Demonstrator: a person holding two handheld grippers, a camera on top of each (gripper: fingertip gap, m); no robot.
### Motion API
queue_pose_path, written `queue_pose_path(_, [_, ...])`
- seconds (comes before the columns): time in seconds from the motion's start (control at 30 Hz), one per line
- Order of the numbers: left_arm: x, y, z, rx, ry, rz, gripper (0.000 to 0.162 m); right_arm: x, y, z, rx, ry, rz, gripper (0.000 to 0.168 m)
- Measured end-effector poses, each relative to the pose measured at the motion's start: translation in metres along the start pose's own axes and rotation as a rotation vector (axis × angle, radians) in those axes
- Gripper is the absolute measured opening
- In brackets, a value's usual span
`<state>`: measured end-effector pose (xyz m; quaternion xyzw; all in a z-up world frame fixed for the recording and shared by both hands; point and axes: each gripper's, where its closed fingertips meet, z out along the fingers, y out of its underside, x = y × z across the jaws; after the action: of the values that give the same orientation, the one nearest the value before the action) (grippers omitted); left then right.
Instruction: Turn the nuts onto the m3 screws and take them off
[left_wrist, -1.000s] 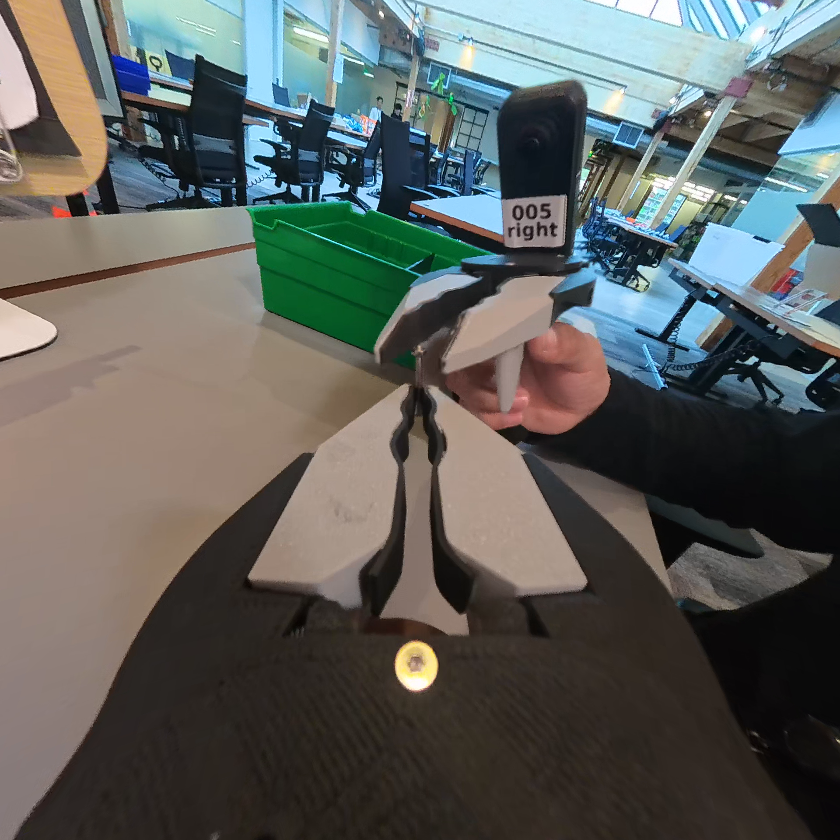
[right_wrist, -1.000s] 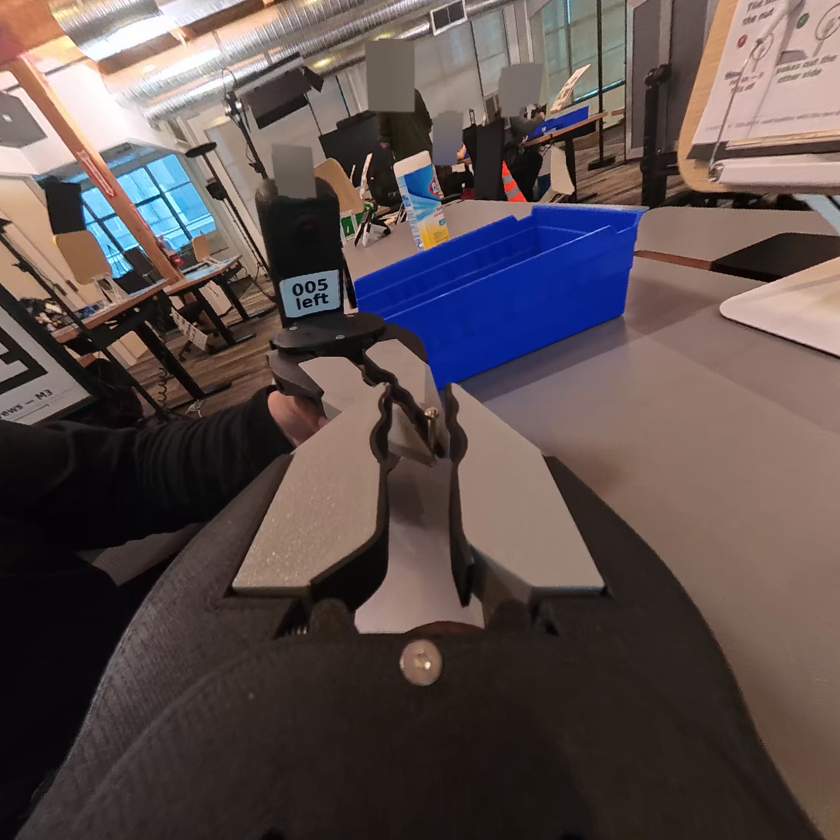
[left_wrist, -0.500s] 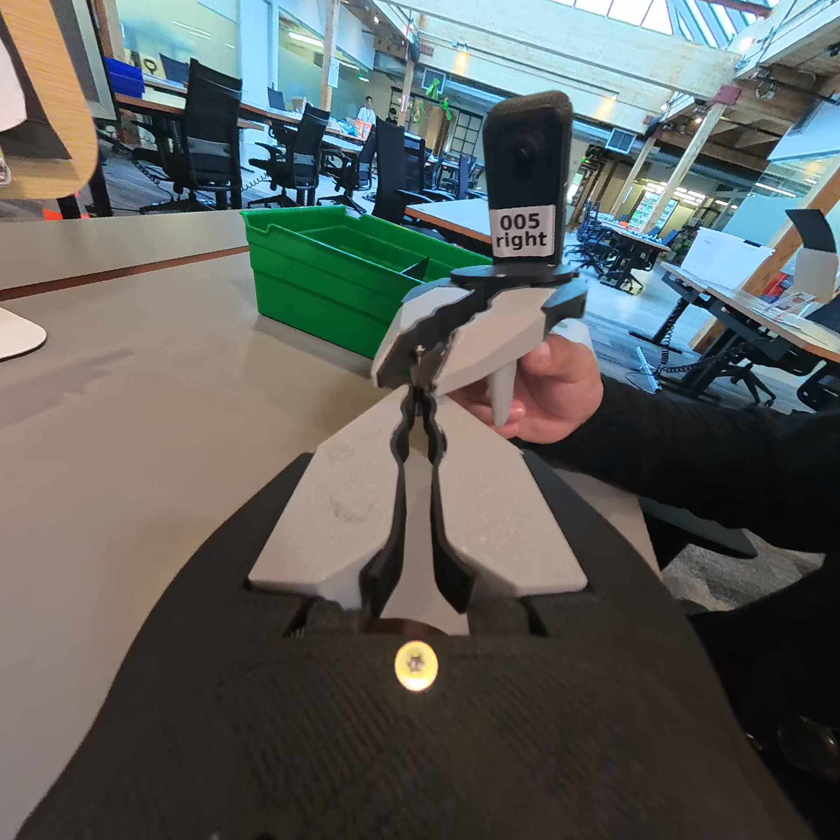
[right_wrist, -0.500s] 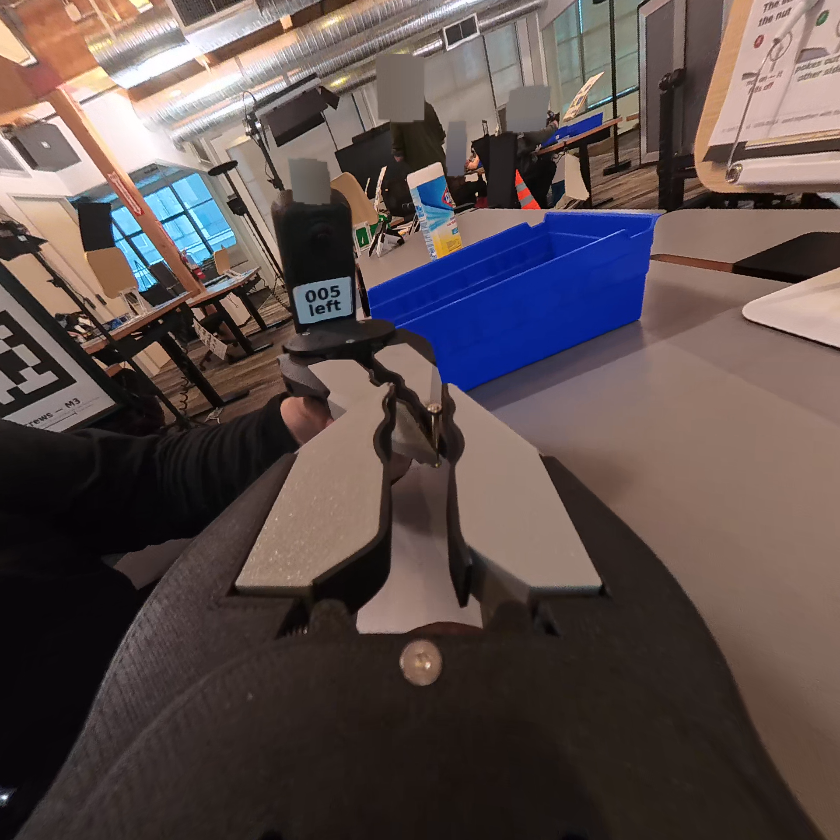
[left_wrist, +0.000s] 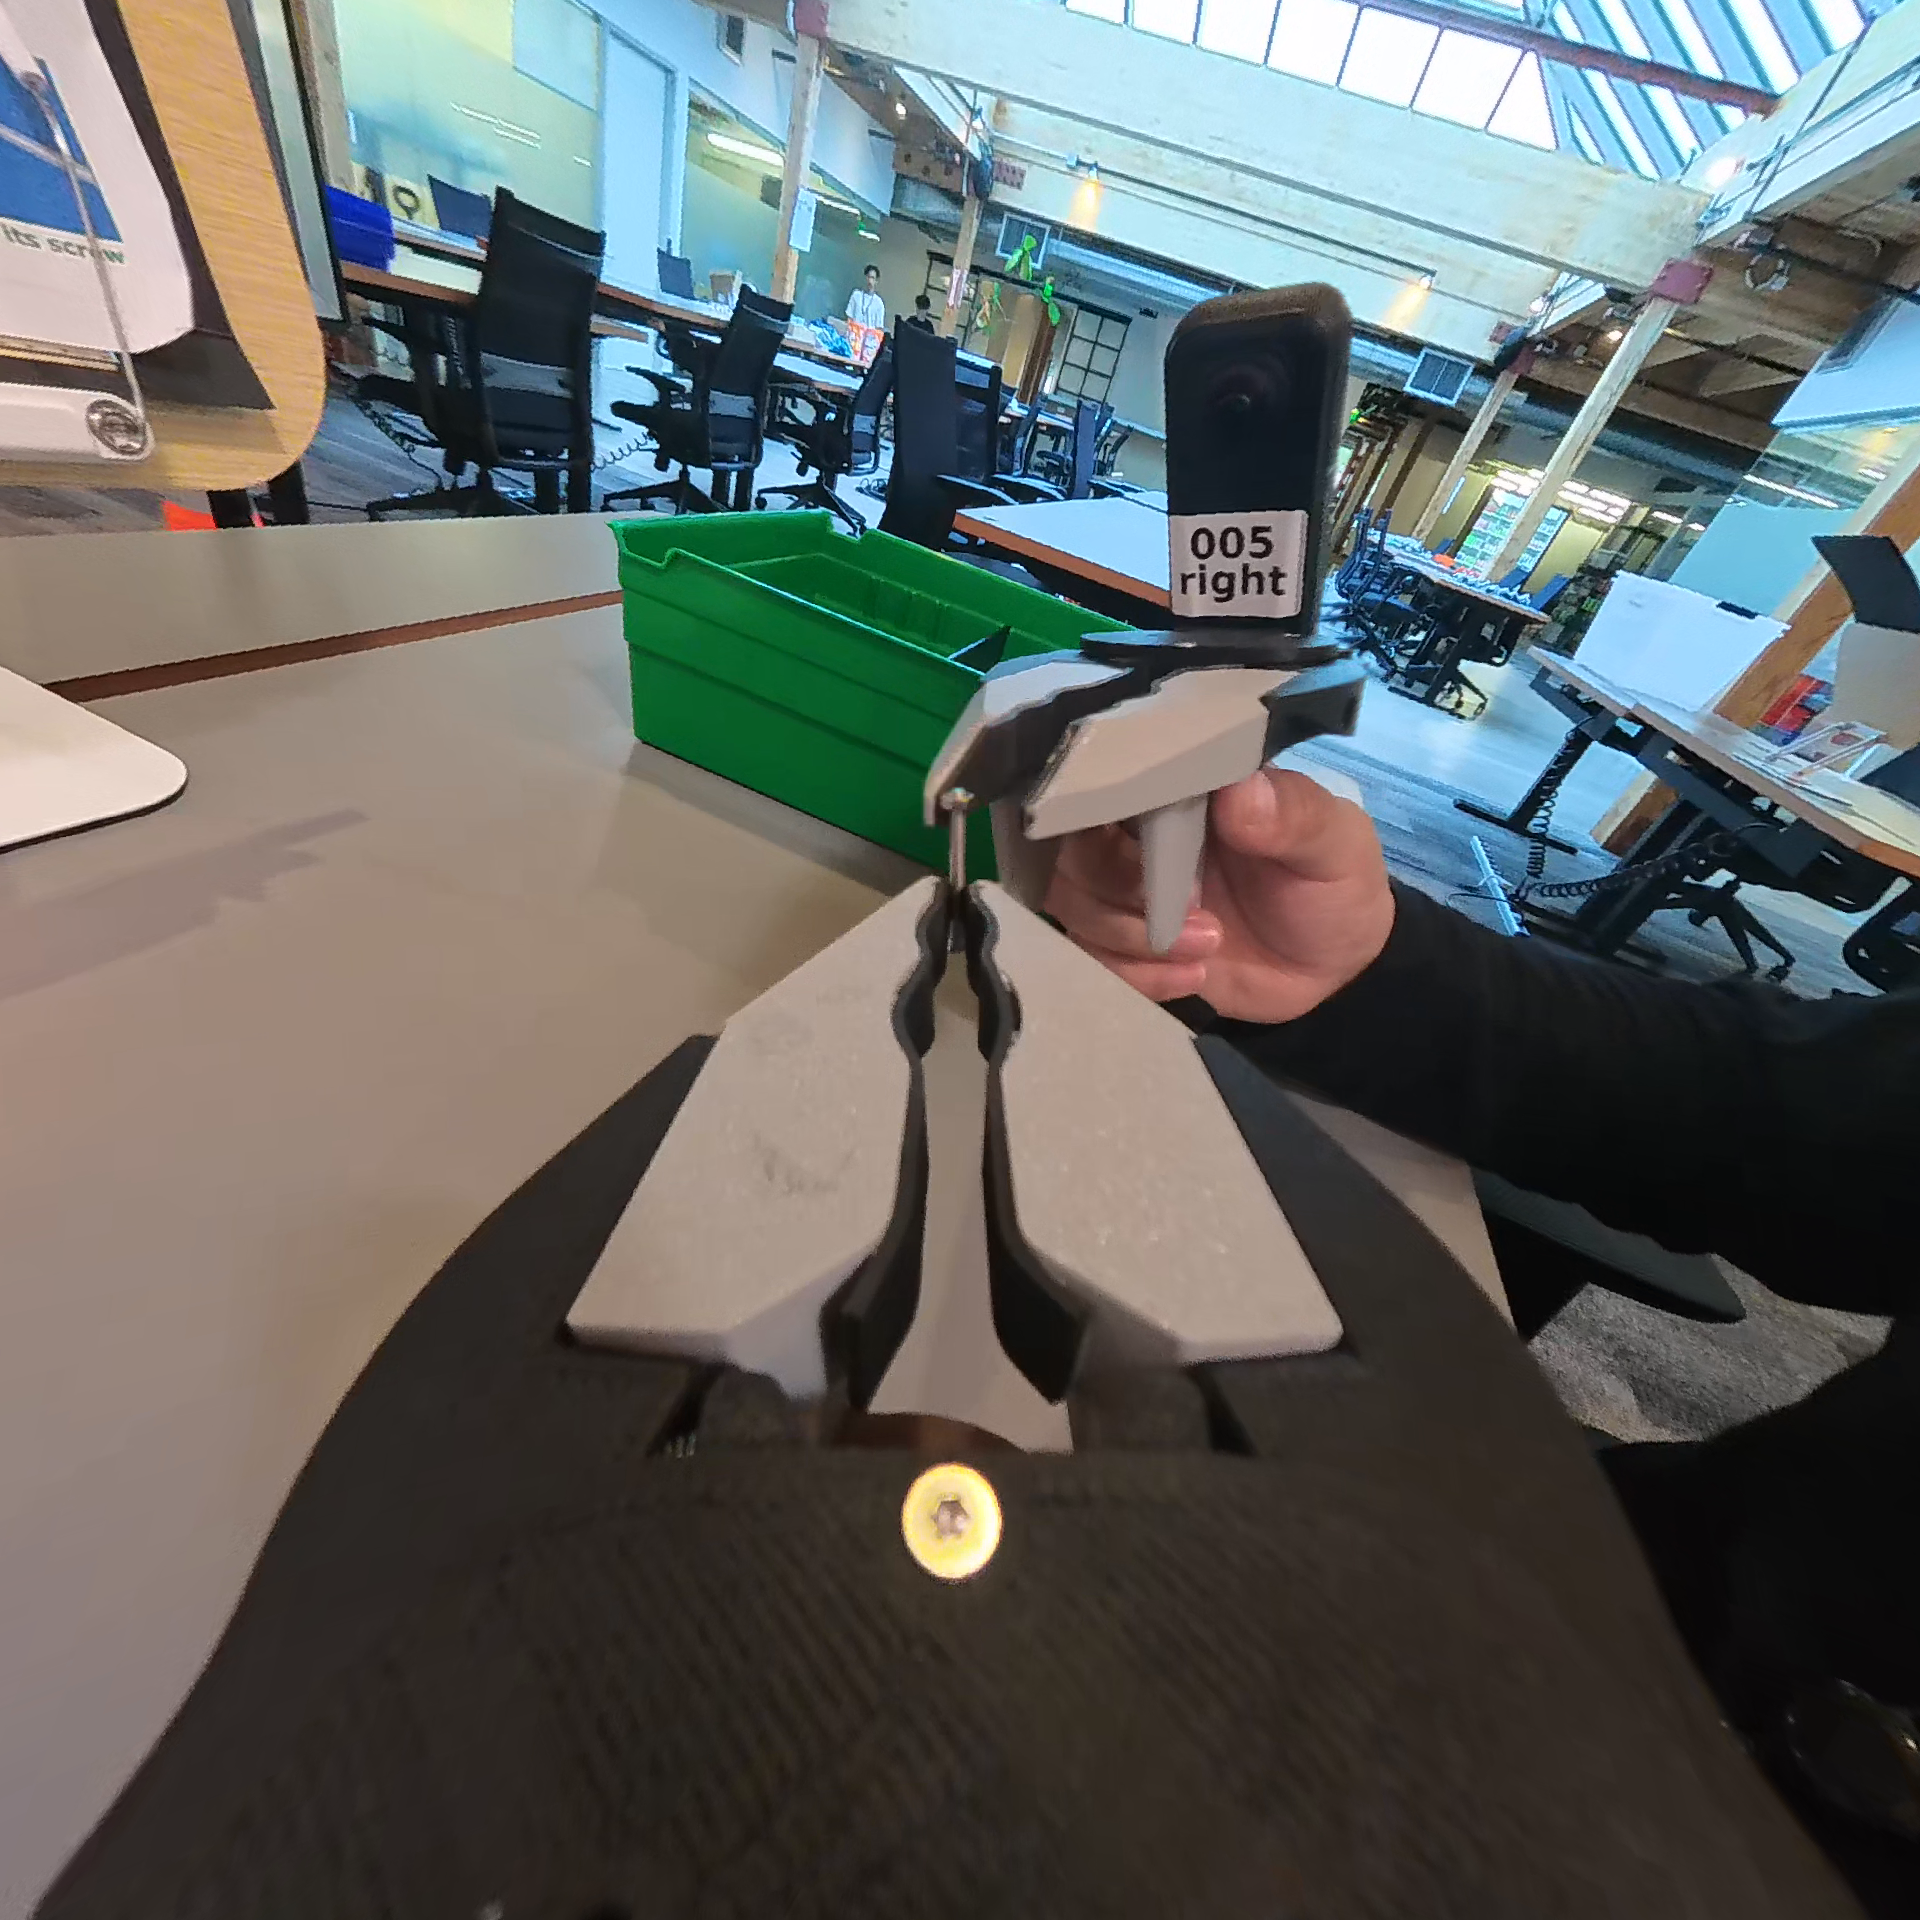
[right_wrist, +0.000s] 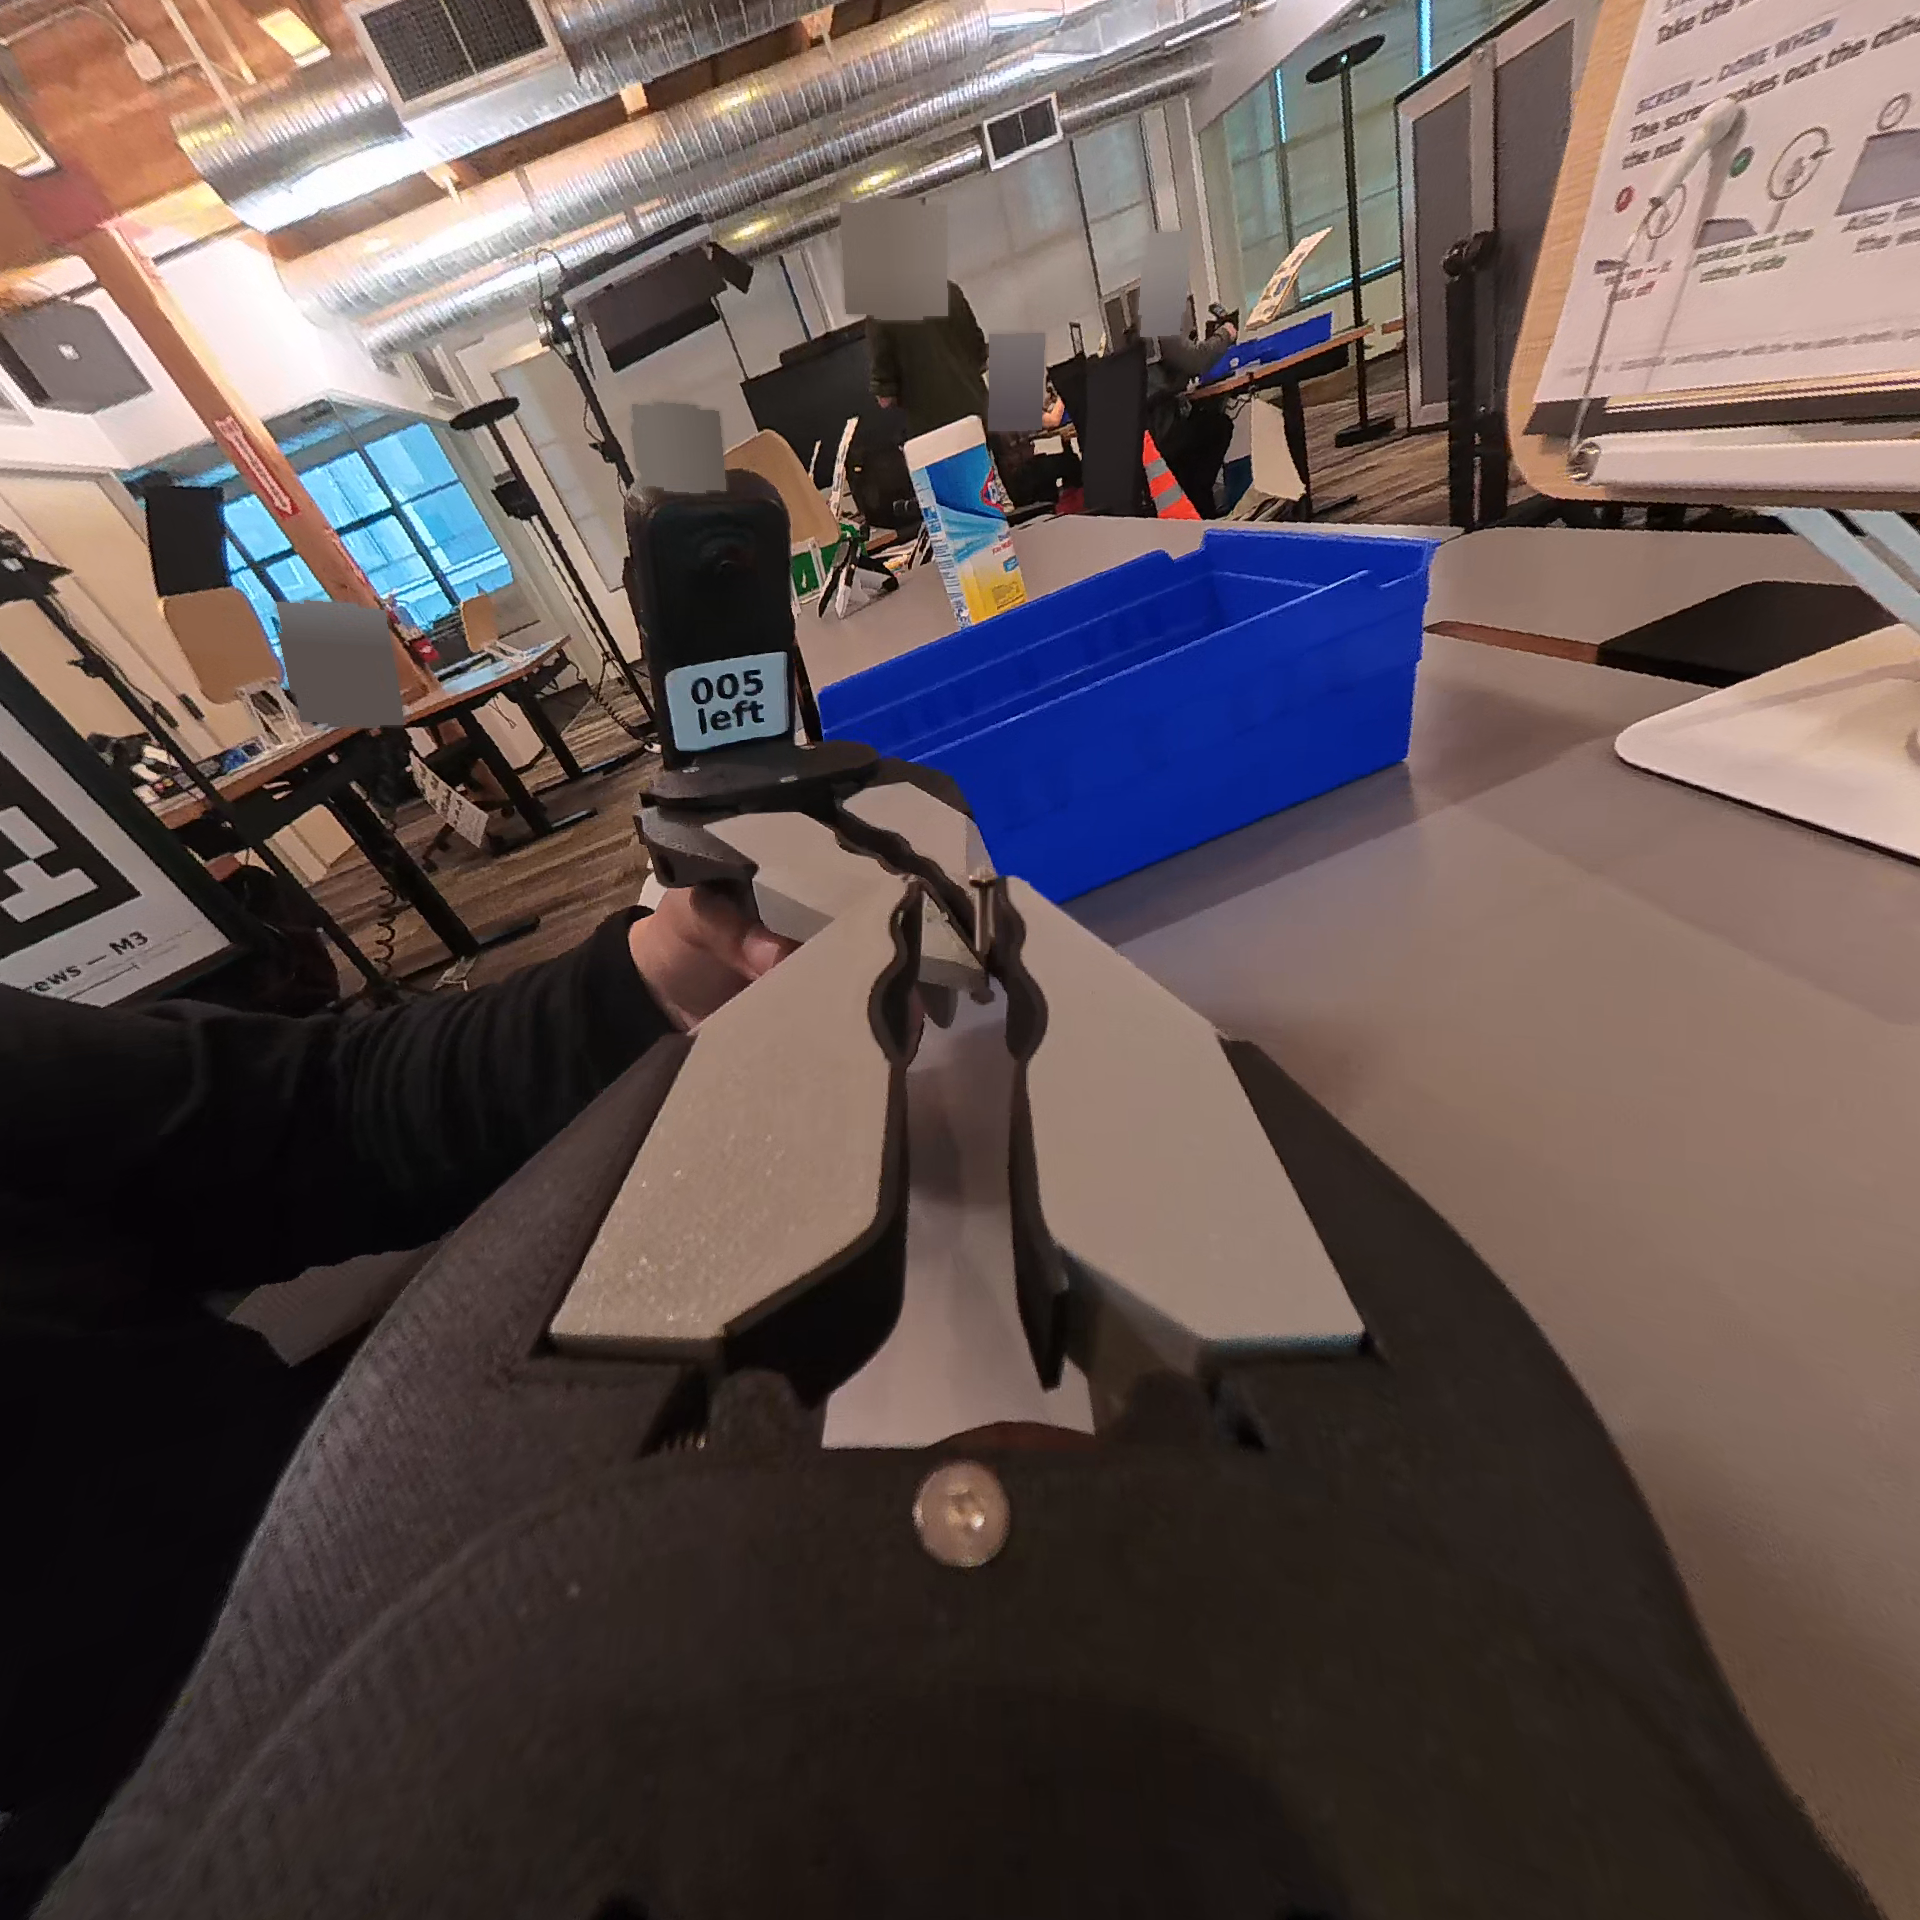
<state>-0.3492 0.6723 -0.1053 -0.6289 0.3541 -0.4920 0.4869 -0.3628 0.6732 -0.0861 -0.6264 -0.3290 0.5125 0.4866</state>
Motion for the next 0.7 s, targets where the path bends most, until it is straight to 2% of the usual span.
queue_pose_path(0.47, [0.0059, 0.0036, 0.005, -0.014, 0.018, 0.005, 0.0, -0.0014, 0.0065, 0.0083, -0.022, -0.001, 0.009, 0.008])
queue_pose_path(0.7, [0.0047, 0.0008, 0.0029, 0.0, 0.017, 0.001, 0.0, 0.0012, 0.0028, 0.0029, -0.008, 0.002, 0.015, 0.015])
